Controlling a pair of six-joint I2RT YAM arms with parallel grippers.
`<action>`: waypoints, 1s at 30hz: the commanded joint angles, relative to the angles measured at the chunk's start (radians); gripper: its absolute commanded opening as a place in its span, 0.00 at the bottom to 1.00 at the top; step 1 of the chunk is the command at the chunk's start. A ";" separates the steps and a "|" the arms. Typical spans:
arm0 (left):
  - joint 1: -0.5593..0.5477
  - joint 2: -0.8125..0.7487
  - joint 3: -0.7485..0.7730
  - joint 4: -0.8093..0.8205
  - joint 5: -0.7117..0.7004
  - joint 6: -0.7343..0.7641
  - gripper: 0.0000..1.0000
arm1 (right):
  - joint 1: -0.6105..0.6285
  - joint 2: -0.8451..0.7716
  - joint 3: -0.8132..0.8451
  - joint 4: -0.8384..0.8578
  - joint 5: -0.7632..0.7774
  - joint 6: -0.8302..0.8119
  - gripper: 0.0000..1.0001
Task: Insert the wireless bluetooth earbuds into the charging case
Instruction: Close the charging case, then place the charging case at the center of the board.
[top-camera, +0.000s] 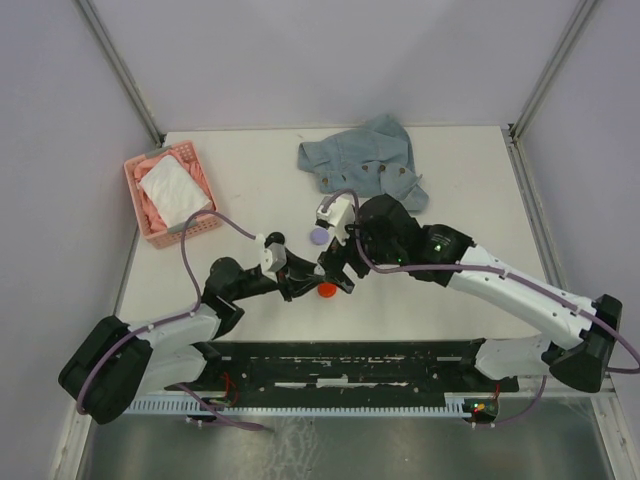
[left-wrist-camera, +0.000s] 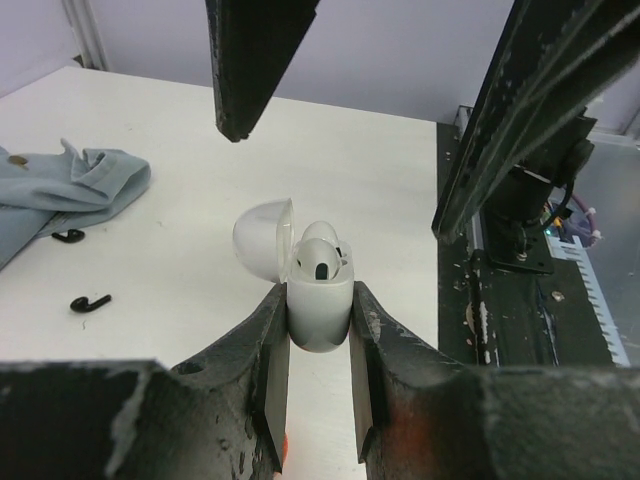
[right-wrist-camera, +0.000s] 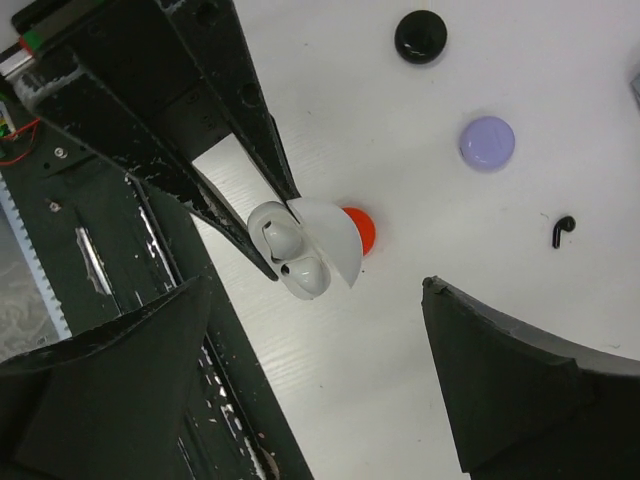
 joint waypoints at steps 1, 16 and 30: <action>0.000 -0.002 0.039 0.053 0.070 -0.032 0.03 | -0.043 -0.056 -0.029 0.019 -0.201 -0.109 0.96; 0.001 0.007 0.038 0.060 0.048 -0.041 0.03 | -0.084 0.081 -0.029 0.016 -0.476 -0.175 0.93; 0.044 0.139 0.078 0.063 0.020 -0.104 0.03 | -0.098 0.009 -0.067 -0.008 -0.414 -0.191 0.90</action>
